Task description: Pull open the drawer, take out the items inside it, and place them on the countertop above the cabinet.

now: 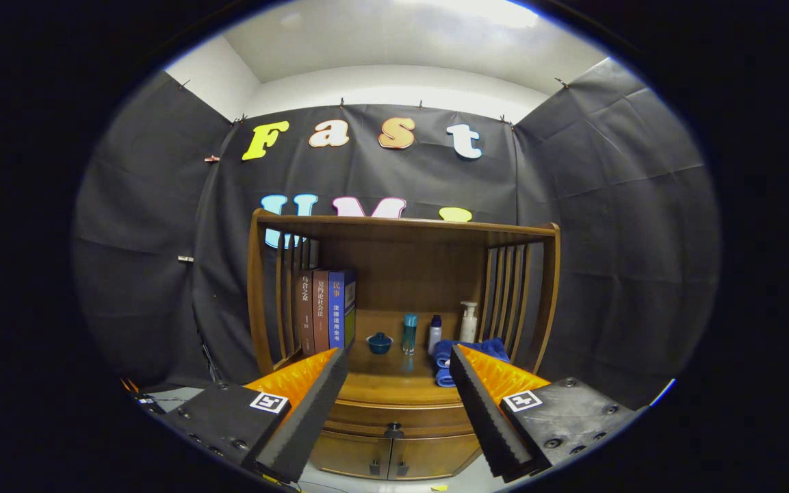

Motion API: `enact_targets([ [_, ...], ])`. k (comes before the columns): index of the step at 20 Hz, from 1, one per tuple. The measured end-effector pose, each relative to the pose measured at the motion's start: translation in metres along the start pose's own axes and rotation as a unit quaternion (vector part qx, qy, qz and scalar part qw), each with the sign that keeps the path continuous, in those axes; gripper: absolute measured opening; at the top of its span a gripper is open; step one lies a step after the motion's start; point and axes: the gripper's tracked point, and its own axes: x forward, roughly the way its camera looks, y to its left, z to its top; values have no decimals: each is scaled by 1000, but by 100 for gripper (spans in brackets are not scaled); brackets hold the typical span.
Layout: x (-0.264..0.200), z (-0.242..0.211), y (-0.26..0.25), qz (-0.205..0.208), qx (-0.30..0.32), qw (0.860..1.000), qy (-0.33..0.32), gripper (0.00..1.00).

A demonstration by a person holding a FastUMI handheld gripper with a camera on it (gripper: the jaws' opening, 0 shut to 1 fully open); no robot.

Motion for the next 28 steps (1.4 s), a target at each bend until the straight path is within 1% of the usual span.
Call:
enact_targets([
  [9,6,-3,-3,-2,1,1000,4,98],
  [15,19,-29,-5,-1,5,1000,27,98],
  [19,38,-64,-1,7,15,998,55,98],
  [23,64,-117,6,20,23,995,98,98],
  [28,94,-185,6,24,20,989,147,99],
])
